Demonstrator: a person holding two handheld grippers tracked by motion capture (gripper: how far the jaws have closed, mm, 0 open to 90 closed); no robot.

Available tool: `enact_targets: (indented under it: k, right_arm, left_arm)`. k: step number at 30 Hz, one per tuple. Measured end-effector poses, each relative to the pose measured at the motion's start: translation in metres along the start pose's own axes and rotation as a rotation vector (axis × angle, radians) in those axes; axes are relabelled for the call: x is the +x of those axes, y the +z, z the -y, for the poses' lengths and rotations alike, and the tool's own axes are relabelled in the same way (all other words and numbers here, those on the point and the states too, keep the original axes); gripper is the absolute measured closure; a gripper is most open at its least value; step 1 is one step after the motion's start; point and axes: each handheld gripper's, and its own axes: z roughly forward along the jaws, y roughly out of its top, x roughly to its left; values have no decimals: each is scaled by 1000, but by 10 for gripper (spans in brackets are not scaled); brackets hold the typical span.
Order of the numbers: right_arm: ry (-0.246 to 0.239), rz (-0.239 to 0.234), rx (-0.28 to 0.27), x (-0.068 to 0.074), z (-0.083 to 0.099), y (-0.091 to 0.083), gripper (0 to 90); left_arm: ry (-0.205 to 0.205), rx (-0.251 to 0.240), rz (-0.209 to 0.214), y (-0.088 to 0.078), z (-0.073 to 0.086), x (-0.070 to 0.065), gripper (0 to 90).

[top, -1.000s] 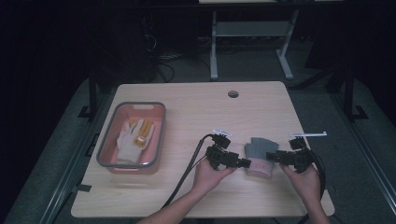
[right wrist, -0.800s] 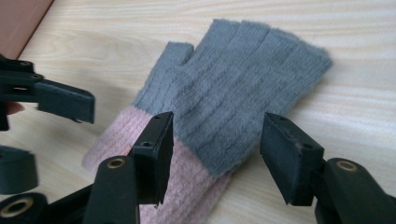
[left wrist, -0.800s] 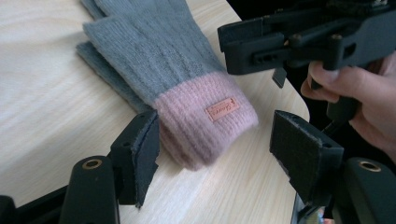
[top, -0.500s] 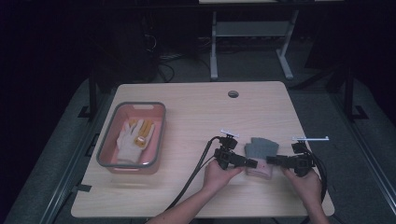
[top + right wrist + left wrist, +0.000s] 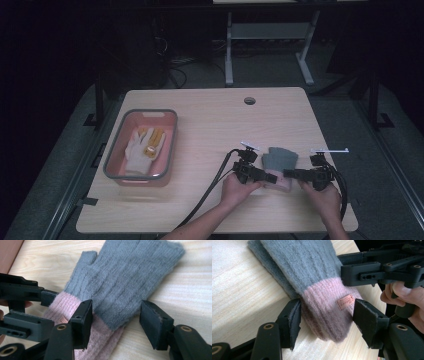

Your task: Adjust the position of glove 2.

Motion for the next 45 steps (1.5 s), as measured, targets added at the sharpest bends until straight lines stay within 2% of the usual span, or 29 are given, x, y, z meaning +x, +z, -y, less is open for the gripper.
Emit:
enact_targets:
  k: [3, 9, 15, 21, 27, 32, 37, 40, 45]
  right_arm:
    - [29, -22, 4, -2, 2, 2, 441]
    - [42, -27, -11, -1, 5, 2, 475]
    - [75, -85, -28, -3, 9, 5, 594]
    - [69, -97, -34, -1, 8, 4, 672]
    - [68, -109, -44, -1, 6, 2, 683]
    - [55, -113, -52, 5, 2, 1, 690]
    - [47, -118, -52, 11, 1, 3, 694]
    - [38, -97, -41, 15, 0, 6, 695]
    - [38, -83, -24, 12, 1, 9, 684]
  left_arm:
    - [-1, 2, -13, 1, 0, 0, 413]
    - [12, -1, -25, 1, 0, 1, 452]
    - [7, -4, -14, 2, -1, 3, 510]
    - [-2, -15, 3, 2, 0, 5, 543]
    - [7, -30, 18, -2, 0, 7, 562]
    - [29, -39, 11, -7, 0, 7, 566]
    - [21, -45, 7, -13, 1, 10, 568]
    - [24, -39, -1, -12, 2, 12, 561]
    - [-1, -36, -5, -10, 5, 14, 494]
